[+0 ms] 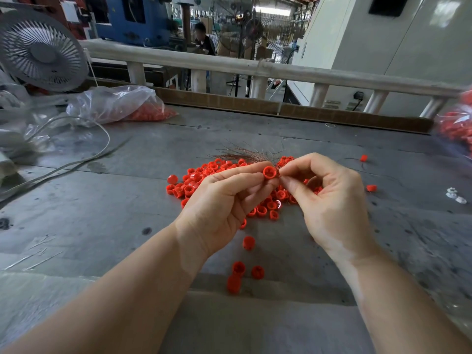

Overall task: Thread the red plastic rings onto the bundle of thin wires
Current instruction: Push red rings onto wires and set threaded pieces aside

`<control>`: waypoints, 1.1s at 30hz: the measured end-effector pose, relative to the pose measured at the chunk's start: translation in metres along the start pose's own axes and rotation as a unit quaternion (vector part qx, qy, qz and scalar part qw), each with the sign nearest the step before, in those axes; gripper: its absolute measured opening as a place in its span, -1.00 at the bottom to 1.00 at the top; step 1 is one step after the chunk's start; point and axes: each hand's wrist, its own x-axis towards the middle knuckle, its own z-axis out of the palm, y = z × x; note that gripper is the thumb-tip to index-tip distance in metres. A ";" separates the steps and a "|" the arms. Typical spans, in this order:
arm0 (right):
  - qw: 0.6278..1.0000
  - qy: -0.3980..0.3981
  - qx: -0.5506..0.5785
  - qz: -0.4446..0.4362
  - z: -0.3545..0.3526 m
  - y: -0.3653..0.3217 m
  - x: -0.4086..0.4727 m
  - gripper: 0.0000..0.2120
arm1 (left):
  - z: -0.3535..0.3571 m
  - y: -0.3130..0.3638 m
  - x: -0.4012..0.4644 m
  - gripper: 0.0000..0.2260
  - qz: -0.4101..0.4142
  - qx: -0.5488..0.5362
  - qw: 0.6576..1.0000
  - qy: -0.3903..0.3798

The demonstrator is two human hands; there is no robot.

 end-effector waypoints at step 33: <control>0.891 -0.072 0.342 0.288 0.004 0.009 0.001 -0.60 | 0.005 -0.004 -0.003 -0.88 0.022 -0.011 0.999 -0.036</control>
